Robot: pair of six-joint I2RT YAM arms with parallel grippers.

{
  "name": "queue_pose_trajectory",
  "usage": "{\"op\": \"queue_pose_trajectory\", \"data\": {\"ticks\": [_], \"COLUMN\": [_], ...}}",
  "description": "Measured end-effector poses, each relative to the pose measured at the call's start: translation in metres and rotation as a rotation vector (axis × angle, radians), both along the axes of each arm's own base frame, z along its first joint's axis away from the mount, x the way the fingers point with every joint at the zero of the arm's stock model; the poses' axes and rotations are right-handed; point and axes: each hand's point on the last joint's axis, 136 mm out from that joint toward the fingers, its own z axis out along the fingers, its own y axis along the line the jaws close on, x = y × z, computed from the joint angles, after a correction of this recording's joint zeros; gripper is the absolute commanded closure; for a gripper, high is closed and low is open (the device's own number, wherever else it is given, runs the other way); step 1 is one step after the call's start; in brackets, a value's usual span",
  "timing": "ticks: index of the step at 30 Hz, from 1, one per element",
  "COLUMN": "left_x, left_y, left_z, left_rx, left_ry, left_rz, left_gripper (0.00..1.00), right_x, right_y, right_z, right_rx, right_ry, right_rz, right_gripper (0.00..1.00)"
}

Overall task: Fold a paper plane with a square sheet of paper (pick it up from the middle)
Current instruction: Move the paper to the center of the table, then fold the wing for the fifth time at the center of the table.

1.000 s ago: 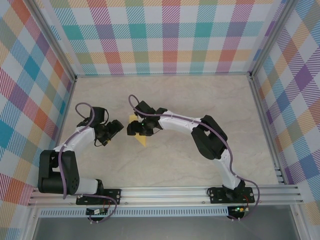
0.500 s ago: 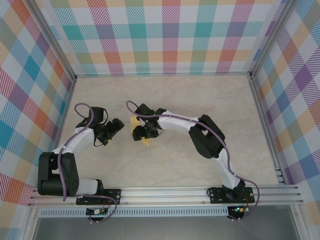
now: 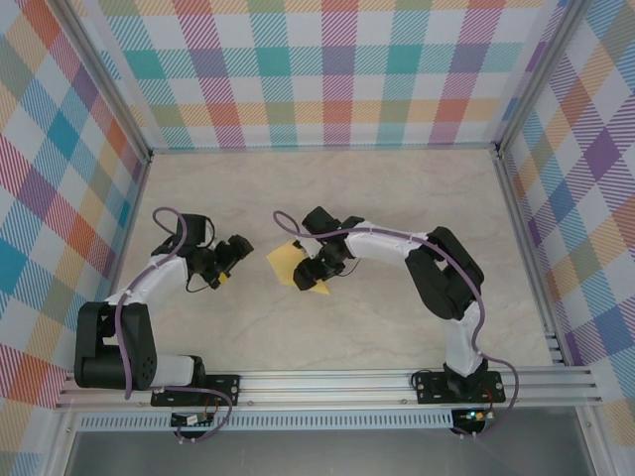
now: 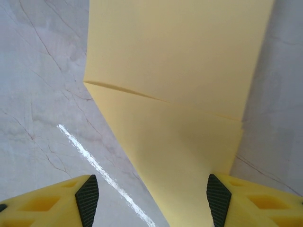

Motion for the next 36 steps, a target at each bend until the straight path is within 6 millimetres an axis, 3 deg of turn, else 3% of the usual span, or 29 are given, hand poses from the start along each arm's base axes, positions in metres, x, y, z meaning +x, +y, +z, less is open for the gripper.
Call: {"op": "queue_pose_trajectory", "data": {"ticks": [6, 15, 20, 26, 29, 36], "left_x": [-0.006, -0.007, -0.009, -0.009, -0.010, -0.012], "left_y": [-0.020, -0.035, -0.040, -0.043, -0.044, -0.048], "left_z": [-0.002, 0.000, -0.001, -0.004, -0.005, -0.011], "left_rx": [-0.037, -0.068, -0.076, -0.078, -0.080, -0.095], "left_ry": [-0.034, -0.061, -0.057, -0.053, -0.050, -0.021], "left_rz": [-0.060, -0.096, -0.104, -0.111, -0.109, -0.111], "left_gripper": [0.03, 0.00, 0.00, 0.00, 0.00, 0.00], "right_x": [0.019, 0.033, 0.031, 0.021, 0.016, 0.016], "right_y": [0.017, 0.016, 0.005, 0.022, 0.026, 0.022], "right_z": [0.031, 0.026, 0.033, 0.049, 0.044, 0.005], "right_rx": [0.121, 0.128, 0.124, 0.218, 0.220, 0.140], "right_ry": [-0.021, -0.025, -0.058, -0.015, 0.017, 0.073], "right_rz": [-0.206, -0.351, -0.374, -0.308, -0.293, -0.325], "right_gripper": [0.36, 0.36, 0.36, 0.36, 0.36, 0.36]}}
